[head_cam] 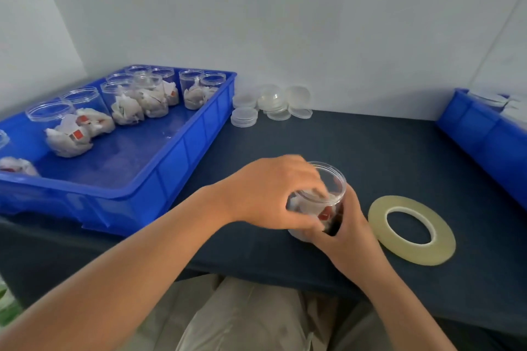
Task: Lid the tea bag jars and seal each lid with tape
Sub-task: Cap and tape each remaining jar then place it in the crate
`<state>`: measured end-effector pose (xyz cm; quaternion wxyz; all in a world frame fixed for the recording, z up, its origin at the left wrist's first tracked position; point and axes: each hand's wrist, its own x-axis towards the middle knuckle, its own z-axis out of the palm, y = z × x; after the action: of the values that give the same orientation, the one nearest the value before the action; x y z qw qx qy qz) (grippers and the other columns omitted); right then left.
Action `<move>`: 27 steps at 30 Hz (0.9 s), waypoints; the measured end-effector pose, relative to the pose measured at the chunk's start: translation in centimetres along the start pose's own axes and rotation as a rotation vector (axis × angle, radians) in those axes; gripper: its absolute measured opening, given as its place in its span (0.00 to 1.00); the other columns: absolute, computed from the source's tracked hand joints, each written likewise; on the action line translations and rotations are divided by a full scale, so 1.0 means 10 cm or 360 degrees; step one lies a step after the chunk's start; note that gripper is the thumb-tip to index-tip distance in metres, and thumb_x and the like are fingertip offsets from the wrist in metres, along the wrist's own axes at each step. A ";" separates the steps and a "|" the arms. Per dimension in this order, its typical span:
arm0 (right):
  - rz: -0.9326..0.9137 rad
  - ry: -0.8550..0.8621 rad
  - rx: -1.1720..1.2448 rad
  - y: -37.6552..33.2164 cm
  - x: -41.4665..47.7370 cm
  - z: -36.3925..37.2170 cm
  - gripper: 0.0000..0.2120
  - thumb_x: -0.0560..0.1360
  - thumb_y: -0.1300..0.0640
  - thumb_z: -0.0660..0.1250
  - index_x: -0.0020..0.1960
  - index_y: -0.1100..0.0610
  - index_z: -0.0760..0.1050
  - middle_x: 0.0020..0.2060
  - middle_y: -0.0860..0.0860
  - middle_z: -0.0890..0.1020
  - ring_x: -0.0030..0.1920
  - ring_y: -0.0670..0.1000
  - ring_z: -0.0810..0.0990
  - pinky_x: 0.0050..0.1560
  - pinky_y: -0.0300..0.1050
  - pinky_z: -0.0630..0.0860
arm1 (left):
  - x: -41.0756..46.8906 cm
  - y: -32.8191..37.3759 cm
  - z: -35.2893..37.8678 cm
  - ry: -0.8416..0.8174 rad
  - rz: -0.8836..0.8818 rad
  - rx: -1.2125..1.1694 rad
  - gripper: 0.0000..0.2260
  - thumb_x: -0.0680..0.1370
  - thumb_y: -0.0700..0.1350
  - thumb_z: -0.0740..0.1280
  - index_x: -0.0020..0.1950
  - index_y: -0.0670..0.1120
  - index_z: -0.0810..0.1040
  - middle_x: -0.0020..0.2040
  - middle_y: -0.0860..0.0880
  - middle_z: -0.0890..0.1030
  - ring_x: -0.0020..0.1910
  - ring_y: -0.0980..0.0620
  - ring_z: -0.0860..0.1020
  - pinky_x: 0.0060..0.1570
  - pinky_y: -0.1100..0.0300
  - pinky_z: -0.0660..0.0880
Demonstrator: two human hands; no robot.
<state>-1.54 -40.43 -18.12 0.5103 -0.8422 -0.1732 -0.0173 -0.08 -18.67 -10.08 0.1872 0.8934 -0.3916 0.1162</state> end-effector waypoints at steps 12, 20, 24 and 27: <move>-0.0154 0.0178 -0.0071 0.16 -0.04 0.10 0.44 0.62 0.29 0.80 0.71 0.19 0.59 0.67 0.27 0.74 0.66 0.31 0.75 0.56 0.34 0.75 | 0.71 -2.22 0.08 0.0134 -0.1721 0.0266 0.33 0.81 0.64 0.68 0.80 0.48 0.67 0.78 0.40 0.68 0.75 0.36 0.70 0.68 0.41 0.74; -0.0257 0.0136 -0.0137 0.24 0.09 0.09 0.46 0.59 0.35 0.86 0.72 0.25 0.67 0.67 0.30 0.77 0.65 0.31 0.77 0.58 0.19 0.67 | 0.94 -2.88 0.24 0.0086 -0.1870 0.0564 0.46 0.79 0.75 0.60 0.86 0.48 0.52 0.80 0.38 0.65 0.76 0.33 0.69 0.66 0.41 0.75; -0.0261 0.0131 -0.0127 0.27 0.09 0.10 0.47 0.59 0.33 0.86 0.73 0.28 0.68 0.68 0.31 0.77 0.67 0.32 0.76 0.61 0.18 0.64 | 1.08 -2.96 0.19 0.0025 -0.1865 0.0555 0.37 0.78 0.67 0.66 0.78 0.45 0.64 0.67 0.42 0.78 0.63 0.39 0.80 0.56 0.46 0.81; -0.0261 0.0141 -0.0124 0.27 0.11 0.10 0.49 0.57 0.31 0.84 0.73 0.25 0.65 0.68 0.30 0.77 0.67 0.32 0.76 0.60 0.20 0.67 | 1.09 -2.92 0.17 -0.0002 -0.1878 0.0426 0.34 0.72 0.62 0.71 0.72 0.45 0.71 0.68 0.42 0.75 0.64 0.39 0.77 0.54 0.49 0.80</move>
<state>0.19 -40.42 -20.68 0.4812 -0.8428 -0.2181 -0.1029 29.05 -8.35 -14.88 0.1058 0.9756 0.1880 0.0403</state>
